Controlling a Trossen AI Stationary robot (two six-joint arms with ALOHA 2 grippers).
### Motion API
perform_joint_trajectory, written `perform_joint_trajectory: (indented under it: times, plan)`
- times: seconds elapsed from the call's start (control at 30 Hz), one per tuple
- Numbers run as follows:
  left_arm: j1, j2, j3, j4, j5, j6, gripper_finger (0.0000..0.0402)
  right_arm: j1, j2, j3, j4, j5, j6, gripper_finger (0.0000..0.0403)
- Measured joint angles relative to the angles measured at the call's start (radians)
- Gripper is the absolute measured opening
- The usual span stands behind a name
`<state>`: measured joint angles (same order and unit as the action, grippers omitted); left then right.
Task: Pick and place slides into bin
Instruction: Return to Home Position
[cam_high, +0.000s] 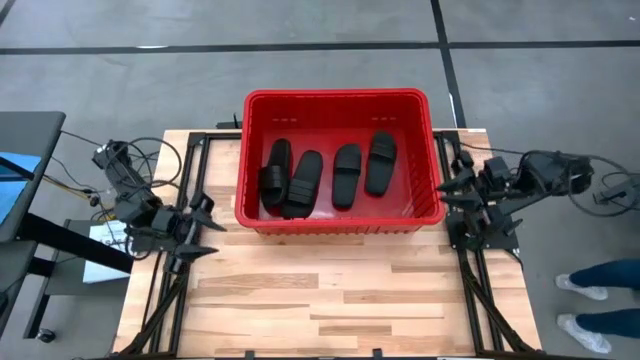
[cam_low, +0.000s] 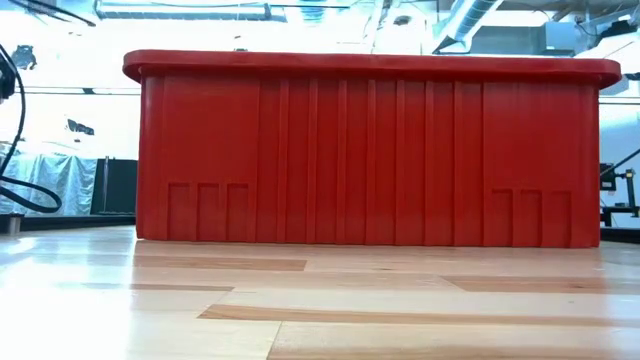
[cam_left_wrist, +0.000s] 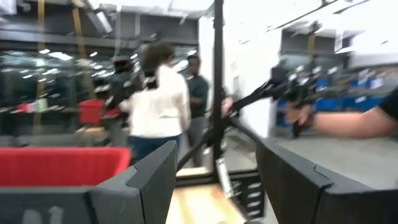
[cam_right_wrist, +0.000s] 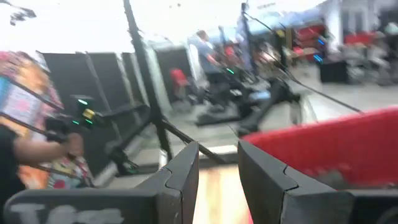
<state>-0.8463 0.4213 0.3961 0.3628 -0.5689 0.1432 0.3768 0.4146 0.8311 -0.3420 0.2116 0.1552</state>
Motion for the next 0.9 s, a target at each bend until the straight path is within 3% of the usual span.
perform_joint_trajectory:
  times: [0.27, 0.5, 0.73, 0.9]
  plan:
    - [0.000, -0.047, -0.041, 0.096, 0.301, 0.017, 0.0210, 0.102, -0.049, -0.264, 0.468, -0.057, -0.005, 0.0102]
    - [0.000, -0.051, -0.041, 0.105, 0.526, -0.116, 0.0210, 0.173, -0.012, -0.298, 0.532, -0.057, 0.085, 0.0102]
    - [0.000, -0.014, -0.039, 0.093, 0.500, -0.143, 0.0209, 0.272, 0.053, -0.299, 0.577, -0.326, -0.068, 0.0102]
    - [0.000, -0.007, -0.039, 0.040, 0.524, -0.258, 0.0210, 0.356, 0.079, -0.299, 0.562, -0.346, -0.125, 0.0102]
